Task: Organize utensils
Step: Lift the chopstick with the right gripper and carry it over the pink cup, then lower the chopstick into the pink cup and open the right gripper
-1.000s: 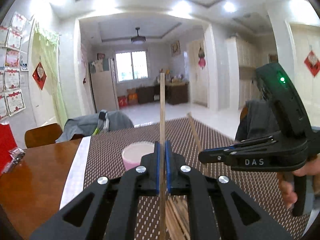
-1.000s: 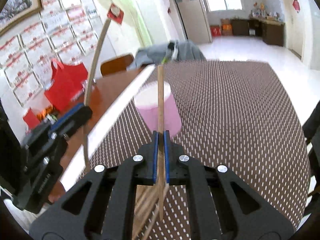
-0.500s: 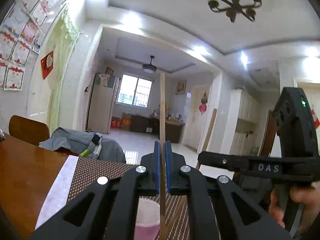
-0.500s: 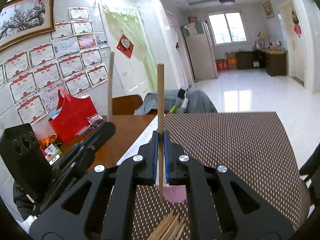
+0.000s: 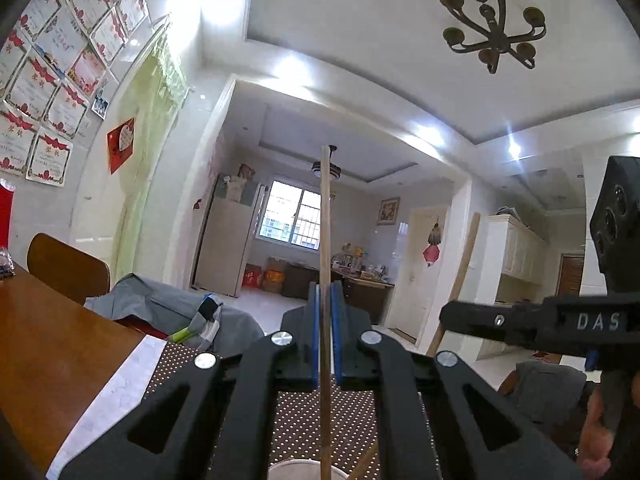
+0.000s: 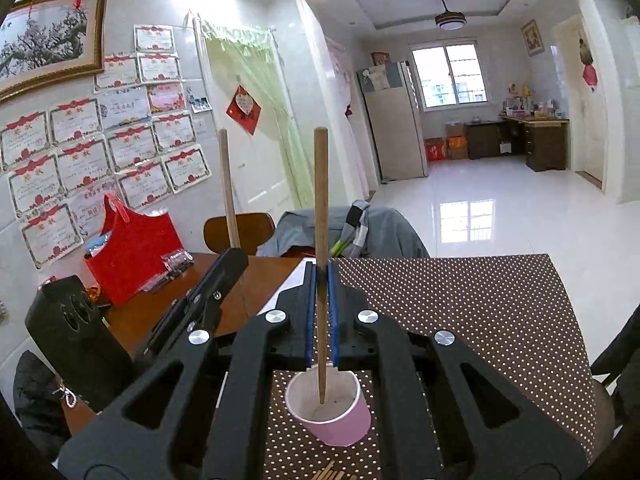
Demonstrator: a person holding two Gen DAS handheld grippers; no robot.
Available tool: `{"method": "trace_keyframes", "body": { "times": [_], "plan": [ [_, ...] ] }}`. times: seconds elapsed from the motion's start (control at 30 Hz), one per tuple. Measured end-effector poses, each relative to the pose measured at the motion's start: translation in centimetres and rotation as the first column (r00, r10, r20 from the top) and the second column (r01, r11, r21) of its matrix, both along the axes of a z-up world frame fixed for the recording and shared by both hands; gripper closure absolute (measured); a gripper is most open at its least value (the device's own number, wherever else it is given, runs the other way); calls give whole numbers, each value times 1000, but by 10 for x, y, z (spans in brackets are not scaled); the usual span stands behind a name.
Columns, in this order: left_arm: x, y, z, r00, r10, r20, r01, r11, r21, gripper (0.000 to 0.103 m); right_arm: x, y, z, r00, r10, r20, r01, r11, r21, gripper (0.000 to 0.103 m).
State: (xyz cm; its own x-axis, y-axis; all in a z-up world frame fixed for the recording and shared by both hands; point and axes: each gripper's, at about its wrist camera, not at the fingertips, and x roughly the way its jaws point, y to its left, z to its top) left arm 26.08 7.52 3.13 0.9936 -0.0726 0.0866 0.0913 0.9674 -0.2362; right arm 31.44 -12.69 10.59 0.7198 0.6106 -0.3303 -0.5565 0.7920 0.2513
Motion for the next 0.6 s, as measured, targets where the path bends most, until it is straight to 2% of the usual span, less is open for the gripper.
{"method": "trace_keyframes", "body": {
  "times": [0.27,0.43,0.6],
  "plan": [
    [11,3,-18,999,50,0,-50,999,12,97,16,13,-46,995,13,-95,-18,998,-54,97],
    [16,2,-27,998,67,-3,-67,998,18,97,17,17,-63,991,15,-131,-26,997,-79,97],
    [17,1,-41,997,65,-42,-63,997,47,97,19,15,-80,986,9,-169,-26,995,-97,97]
  ]
}}
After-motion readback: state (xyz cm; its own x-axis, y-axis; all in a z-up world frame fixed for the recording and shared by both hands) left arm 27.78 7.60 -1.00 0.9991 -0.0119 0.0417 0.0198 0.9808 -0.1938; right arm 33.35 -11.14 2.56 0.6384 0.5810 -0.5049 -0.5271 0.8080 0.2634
